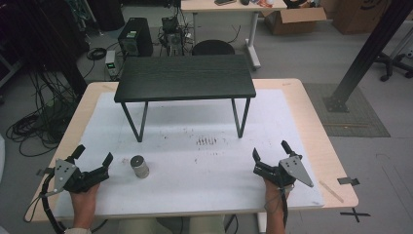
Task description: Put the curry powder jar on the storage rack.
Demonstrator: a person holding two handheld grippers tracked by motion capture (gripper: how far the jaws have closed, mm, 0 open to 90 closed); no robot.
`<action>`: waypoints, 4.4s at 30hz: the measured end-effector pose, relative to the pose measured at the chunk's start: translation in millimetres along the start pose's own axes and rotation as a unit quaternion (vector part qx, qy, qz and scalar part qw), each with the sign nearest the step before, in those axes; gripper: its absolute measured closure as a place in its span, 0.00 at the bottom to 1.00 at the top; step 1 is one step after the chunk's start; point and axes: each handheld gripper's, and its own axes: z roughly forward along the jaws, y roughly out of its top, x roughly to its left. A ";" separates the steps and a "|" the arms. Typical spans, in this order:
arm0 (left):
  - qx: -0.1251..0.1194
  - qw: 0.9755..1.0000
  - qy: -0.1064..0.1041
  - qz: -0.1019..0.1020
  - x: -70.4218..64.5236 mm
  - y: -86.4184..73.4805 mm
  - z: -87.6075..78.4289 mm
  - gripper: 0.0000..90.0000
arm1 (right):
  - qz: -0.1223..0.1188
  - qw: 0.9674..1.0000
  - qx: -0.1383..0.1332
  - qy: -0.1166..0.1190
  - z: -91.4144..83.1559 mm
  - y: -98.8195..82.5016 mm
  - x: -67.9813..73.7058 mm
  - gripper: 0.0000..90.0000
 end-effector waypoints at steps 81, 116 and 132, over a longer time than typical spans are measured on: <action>0.008 0.989 -0.144 -0.014 -64.7 54.7 -13.4 0.00 | -0.003 1.000 -0.001 0.002 -0.1 0.0 0.5 0.00; 0.115 0.980 -0.164 0.017 -82.2 17.8 10.7 0.01 | -0.003 1.000 -0.001 0.003 -0.1 0.0 0.4 0.00; 0.141 0.977 -0.157 0.011 -82.3 8.7 16.5 0.04 | -0.002 1.000 -0.002 0.003 -0.3 -0.1 0.3 0.00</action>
